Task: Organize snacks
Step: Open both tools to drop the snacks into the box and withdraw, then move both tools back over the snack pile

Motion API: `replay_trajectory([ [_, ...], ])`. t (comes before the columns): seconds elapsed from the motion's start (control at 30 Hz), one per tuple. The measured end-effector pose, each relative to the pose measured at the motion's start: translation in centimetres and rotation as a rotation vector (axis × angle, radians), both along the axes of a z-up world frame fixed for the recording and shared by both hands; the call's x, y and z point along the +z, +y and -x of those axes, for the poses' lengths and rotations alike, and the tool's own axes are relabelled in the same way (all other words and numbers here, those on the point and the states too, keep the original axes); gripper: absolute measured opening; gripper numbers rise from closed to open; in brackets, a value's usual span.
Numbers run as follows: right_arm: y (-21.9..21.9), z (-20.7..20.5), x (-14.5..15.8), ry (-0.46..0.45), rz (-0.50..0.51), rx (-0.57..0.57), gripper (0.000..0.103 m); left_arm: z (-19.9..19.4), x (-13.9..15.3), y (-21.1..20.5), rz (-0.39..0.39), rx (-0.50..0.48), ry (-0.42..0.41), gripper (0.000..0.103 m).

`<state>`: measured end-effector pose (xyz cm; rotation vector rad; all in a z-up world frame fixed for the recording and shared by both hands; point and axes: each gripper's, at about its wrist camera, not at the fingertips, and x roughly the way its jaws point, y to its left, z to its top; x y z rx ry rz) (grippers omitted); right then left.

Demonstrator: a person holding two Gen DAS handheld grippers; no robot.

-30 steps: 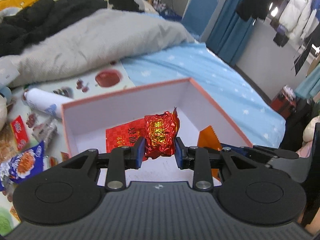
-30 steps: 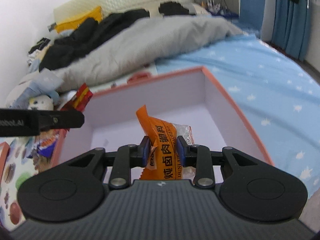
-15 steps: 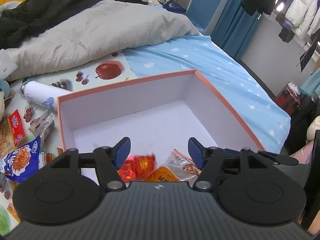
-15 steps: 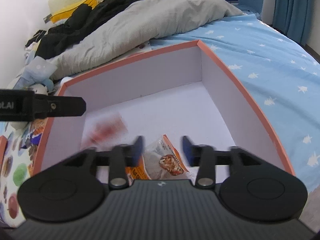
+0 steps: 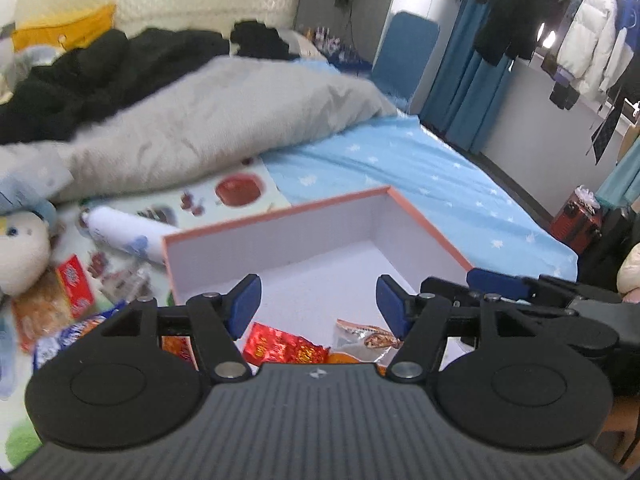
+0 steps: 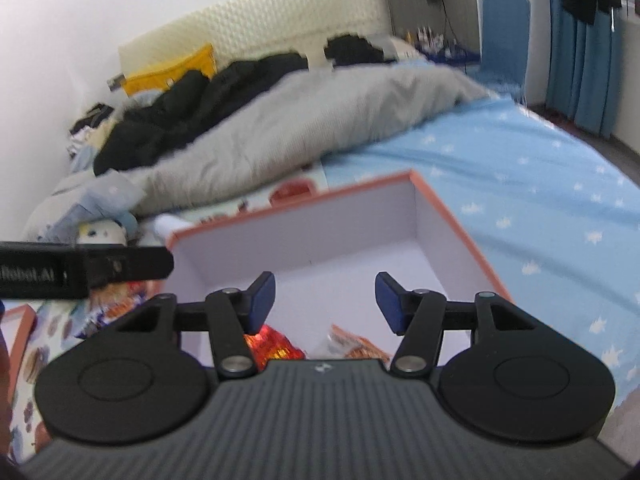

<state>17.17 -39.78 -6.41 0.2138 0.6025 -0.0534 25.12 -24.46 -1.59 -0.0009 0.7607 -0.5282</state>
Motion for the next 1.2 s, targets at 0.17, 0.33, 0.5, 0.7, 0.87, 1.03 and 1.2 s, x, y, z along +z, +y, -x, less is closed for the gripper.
replay_trajectory([
  [0.17, 1.5, 1.1, 2.6, -0.073, 0.016, 0.028, 0.058, 1.7, 2.3, 2.4, 0.059, 0.035, -0.036, 0.069],
  [0.33, 3.0, 2.3, 4.9, -0.137, 0.013, 0.058, 0.058, 3.4, 4.5, 4.7, 0.098, 0.050, -0.080, 0.069],
  [0.5, 4.7, 3.5, 6.4, -0.188, 0.013, 0.072, 0.058, 5.4, 5.5, 7.1, 0.098, 0.077, -0.130, 0.069],
  [0.7, 7.1, 4.7, 6.6, -0.220, 0.007, 0.108, 0.058, 7.3, 5.2, 10.7, 0.105, 0.126, -0.136, 0.069],
  [0.87, 9.6, 5.6, 6.4, -0.237, -0.004, 0.137, 0.058, 8.5, 4.6, 13.8, 0.093, 0.172, -0.146, 0.069],
  [1.03, 12.0, 6.3, 6.1, -0.247, 0.009, 0.171, 0.058, 9.4, 4.1, 16.6, 0.093, 0.207, -0.152, 0.069],
  [1.2, 14.0, 6.8, 5.4, -0.244, 0.008, 0.186, 0.058, 10.7, 3.1, 18.6, 0.087, 0.229, -0.145, 0.069],
])
